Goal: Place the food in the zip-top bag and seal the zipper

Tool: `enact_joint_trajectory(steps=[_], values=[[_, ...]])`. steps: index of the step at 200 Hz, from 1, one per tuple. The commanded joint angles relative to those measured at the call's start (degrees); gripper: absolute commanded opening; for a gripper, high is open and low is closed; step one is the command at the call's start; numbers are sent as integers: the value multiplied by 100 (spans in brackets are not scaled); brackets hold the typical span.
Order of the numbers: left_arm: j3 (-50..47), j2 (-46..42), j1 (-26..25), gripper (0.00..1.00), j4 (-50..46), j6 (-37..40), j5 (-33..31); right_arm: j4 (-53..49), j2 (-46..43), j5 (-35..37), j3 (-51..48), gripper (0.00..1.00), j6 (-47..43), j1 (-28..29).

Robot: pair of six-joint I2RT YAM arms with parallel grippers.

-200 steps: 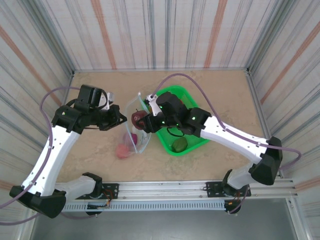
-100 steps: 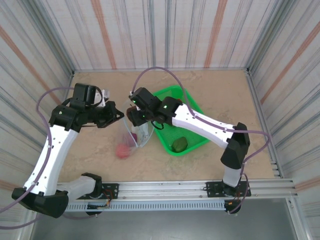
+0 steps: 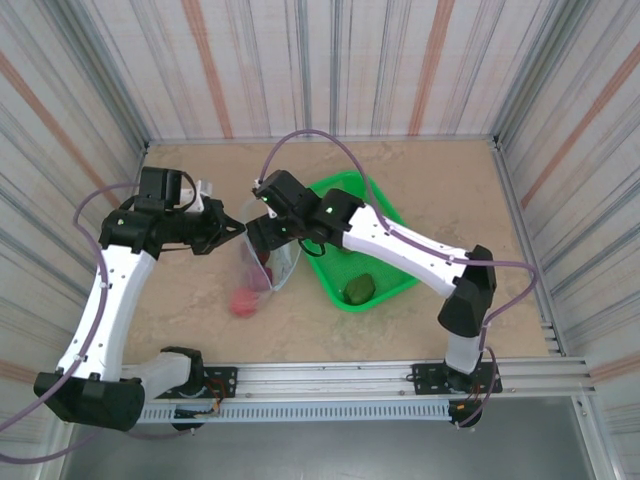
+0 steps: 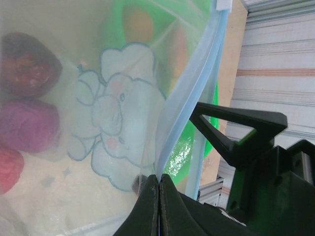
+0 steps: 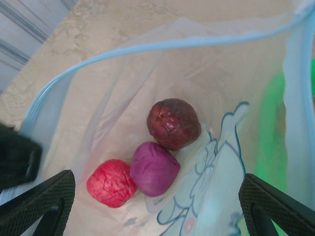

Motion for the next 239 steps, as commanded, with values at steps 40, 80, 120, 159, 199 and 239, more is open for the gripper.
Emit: enact_joint_trajectory(steps=[40, 80, 120, 159, 199, 239], values=[[-61, -35, 60, 0, 56, -74, 90, 352, -1059, -84, -643, 82, 18, -153], [-20, -249, 59, 0, 31, -105, -221, 947, -1980, 166, -1683, 78, 164, -523], [168, -330, 58, 0, -195, 45, -420, 365, -2364, 85, -2045, 82, 174, -1144], [126, -451, 60, 0, -248, 183, -548, 166, -2727, -95, -2868, 83, 281, -1439], [-10, -563, 59, 0, -257, 248, -544, -205, -2708, -137, -3460, 85, 261, -1553], [35, -596, 56, 0, -318, 359, -640, -213, -2390, -150, -3875, 84, 317, -1620]])
